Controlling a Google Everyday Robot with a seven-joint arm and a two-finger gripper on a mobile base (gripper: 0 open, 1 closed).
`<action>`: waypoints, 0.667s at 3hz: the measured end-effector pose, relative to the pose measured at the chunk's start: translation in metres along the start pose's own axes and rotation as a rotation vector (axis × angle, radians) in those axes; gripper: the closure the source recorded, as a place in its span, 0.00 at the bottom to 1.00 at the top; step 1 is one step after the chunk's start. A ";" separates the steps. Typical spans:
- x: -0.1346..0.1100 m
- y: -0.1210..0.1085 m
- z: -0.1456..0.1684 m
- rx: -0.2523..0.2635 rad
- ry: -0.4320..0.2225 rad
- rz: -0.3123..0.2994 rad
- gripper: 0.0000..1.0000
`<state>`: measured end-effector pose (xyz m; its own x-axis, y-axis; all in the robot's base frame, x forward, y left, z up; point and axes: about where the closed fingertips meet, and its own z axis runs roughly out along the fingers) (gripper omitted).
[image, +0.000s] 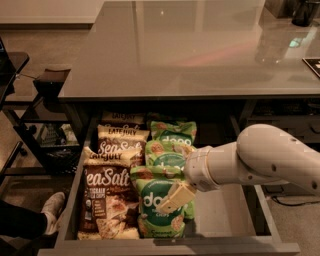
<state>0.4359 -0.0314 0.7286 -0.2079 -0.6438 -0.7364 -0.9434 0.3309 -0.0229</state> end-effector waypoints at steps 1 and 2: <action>0.006 0.001 0.018 -0.005 0.047 -0.091 0.00; 0.011 0.002 0.023 -0.039 0.096 -0.179 0.06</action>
Offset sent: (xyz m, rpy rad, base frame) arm 0.0003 0.0071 -0.0352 -0.2008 -0.0798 0.2547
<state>0.4380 -0.0215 0.7049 -0.0579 -0.7532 -0.6552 -0.9764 0.1795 -0.1201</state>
